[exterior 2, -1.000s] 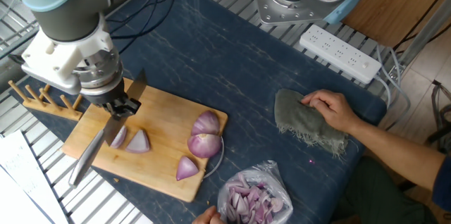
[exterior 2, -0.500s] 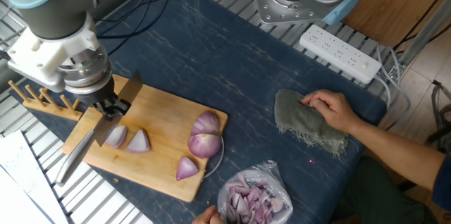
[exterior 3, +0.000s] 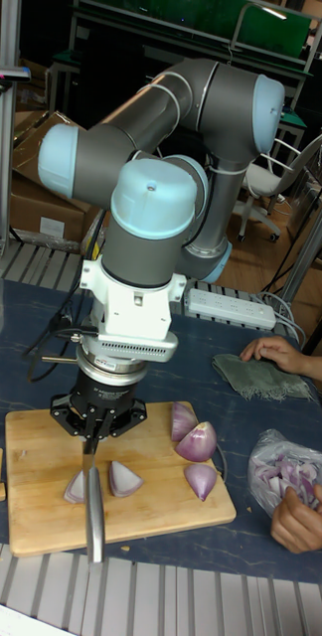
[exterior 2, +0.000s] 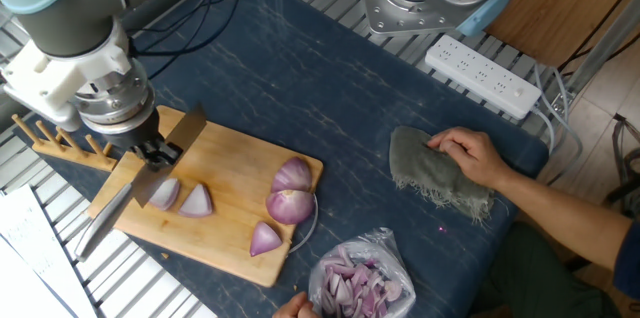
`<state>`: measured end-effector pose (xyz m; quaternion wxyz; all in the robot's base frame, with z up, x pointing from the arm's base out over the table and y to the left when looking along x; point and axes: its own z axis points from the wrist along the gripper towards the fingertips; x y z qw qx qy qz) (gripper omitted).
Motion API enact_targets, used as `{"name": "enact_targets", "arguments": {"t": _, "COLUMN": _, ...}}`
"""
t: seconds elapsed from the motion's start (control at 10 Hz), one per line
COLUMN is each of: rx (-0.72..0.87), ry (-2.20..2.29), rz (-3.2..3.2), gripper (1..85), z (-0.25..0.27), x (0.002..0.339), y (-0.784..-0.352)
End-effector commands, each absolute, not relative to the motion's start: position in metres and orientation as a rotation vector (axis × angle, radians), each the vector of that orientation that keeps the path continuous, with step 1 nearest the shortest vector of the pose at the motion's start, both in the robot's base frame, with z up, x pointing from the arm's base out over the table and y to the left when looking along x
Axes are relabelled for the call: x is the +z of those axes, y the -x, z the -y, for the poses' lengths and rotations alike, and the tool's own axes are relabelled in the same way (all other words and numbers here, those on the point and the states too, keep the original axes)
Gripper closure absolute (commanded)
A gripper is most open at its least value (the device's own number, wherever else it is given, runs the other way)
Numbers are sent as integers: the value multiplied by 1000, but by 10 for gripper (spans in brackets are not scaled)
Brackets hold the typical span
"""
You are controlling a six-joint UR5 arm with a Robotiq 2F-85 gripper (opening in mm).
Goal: Chop the onions
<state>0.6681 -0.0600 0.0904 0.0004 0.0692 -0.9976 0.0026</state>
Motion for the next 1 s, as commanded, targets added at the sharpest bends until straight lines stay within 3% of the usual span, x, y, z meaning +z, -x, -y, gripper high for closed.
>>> {"name": "enact_targets", "arguments": {"t": 0.0, "rx": -40, "ry": -174, "rz": 3133, "gripper": 847, "z": 51, "x": 92, "y": -668}}
{"name": "enact_targets", "arguments": {"t": 0.9, "rx": 7, "ry": -233, "rz": 3145, "gripper": 847, "z": 61, "x": 90, "y": -674}}
